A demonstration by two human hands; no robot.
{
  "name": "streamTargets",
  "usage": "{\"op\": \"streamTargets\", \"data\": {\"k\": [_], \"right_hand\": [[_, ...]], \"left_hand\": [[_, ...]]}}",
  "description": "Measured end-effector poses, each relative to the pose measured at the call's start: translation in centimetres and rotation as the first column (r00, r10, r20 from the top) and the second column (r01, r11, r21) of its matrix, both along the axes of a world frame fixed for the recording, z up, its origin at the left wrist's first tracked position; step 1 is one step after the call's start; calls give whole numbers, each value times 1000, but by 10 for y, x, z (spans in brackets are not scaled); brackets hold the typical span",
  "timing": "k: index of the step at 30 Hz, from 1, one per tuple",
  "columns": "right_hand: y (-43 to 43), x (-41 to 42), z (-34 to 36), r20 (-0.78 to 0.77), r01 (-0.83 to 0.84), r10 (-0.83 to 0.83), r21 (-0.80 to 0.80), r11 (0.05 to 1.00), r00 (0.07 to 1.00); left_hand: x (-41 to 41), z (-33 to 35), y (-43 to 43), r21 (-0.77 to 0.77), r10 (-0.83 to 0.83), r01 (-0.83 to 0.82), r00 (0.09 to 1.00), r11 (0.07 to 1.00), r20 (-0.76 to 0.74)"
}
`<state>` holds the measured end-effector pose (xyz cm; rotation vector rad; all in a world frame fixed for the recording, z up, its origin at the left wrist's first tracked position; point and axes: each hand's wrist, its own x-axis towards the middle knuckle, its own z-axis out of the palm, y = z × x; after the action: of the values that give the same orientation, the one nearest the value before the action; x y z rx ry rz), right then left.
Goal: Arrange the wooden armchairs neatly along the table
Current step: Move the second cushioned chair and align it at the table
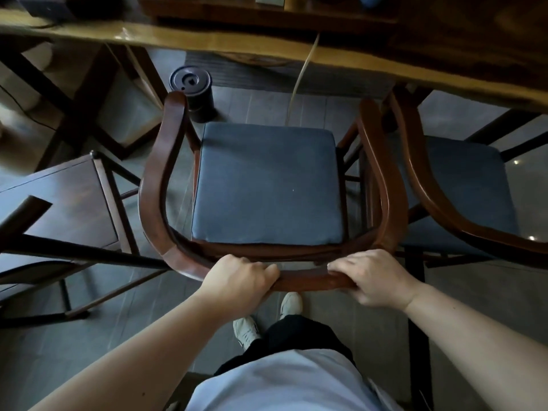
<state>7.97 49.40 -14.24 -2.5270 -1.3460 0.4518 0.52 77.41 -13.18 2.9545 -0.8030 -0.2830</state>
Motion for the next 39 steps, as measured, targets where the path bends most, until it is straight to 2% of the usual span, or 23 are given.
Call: {"op": "streamTargets", "data": {"k": [5, 8, 13, 16, 20, 23, 34, 39], "right_hand": [[-15, 17, 3, -18, 38, -37, 25, 999, 999], [-18, 18, 2, -56, 81, -79, 43, 996, 995], [-16, 14, -4, -90, 215, -210, 42, 976, 974], [-13, 14, -6, -111, 242, -240, 7, 970, 964], [-8, 15, -1, -39, 187, -184, 104, 977, 982], [-4, 13, -4, -5, 242, -243, 103, 965, 970], [72, 9, -8, 0, 366, -368, 93, 926, 930], [88, 21, -6, 13, 309, -310, 33, 950, 951]], "left_hand": [[14, 2, -20, -52, 41, -42, 999, 998, -32], [12, 7, -21, -128, 63, -62, 998, 990, 9], [2, 2, 10, -141, 188, -182, 982, 973, 34], [5, -4, 26, -140, 75, -70, 997, 988, 33], [16, -11, 35, -229, -27, 45, 996, 972, 82], [20, -12, 42, -238, -74, 89, 995, 967, 73], [62, -4, 121, -138, -150, 154, 988, 978, 42], [79, 0, 143, -118, -114, 111, 993, 987, -20]]}}
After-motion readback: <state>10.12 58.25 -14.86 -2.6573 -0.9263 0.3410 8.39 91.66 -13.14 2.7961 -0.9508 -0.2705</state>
